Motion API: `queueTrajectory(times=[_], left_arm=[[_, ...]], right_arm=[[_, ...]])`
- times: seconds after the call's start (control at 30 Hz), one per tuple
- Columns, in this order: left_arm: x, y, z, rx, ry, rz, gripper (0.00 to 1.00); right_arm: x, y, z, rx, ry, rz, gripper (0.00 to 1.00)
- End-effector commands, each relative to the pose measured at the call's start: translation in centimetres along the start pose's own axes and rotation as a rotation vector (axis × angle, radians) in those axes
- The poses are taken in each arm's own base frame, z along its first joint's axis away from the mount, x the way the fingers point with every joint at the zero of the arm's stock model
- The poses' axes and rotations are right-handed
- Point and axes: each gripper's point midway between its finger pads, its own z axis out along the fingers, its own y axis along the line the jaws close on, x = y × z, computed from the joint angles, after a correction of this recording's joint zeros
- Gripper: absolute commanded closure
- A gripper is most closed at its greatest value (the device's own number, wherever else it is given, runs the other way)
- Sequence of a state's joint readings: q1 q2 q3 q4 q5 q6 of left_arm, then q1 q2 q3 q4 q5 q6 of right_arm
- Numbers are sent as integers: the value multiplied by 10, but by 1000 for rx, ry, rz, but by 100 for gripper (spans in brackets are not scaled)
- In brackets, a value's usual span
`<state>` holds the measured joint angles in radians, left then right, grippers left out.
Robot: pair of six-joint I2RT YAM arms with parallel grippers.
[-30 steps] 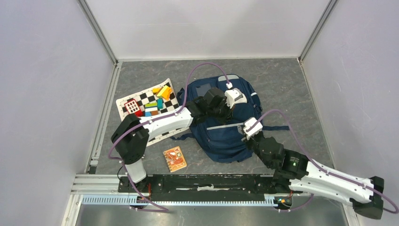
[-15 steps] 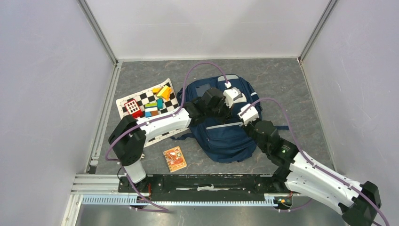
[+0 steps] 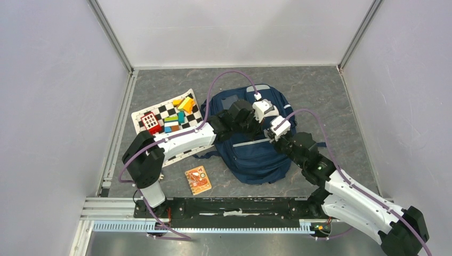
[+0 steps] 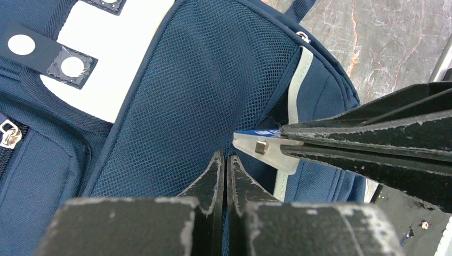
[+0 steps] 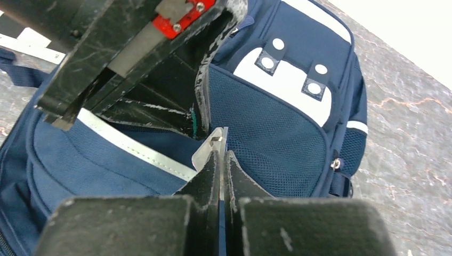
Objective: Pack the student bag
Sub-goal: Place the stationery in the student bag.
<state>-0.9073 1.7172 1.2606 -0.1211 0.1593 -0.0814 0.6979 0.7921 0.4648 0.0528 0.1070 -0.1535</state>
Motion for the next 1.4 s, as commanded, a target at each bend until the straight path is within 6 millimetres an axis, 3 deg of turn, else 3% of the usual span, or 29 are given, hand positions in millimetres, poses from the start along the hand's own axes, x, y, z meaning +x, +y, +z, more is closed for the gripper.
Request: queueTrajectory(times=[0.0,0.3,0.57,0.7,1.1,1.37], left_arm=[[-56,2,-23,-33,-176,9,98],[-58,5,-25,-47,-183,8,98],[-59,9,-25,-73,-186,6,98],[-61,4,-26,-48,-194,8,98],[-60,-6,-27,6,-203,5,98],[-60,-8,-26,15,-201,1,98]], right_arm=[[19,25,-4,-107,4,57,100],[42,32,-2,-117,62,89,100],[41,31,-12,-109,72,124,100],[43,17,-12,-29,67,120,100],[-3,-21,20,170,-141,56,100],[4,-19,30,175,-209,-33,100]])
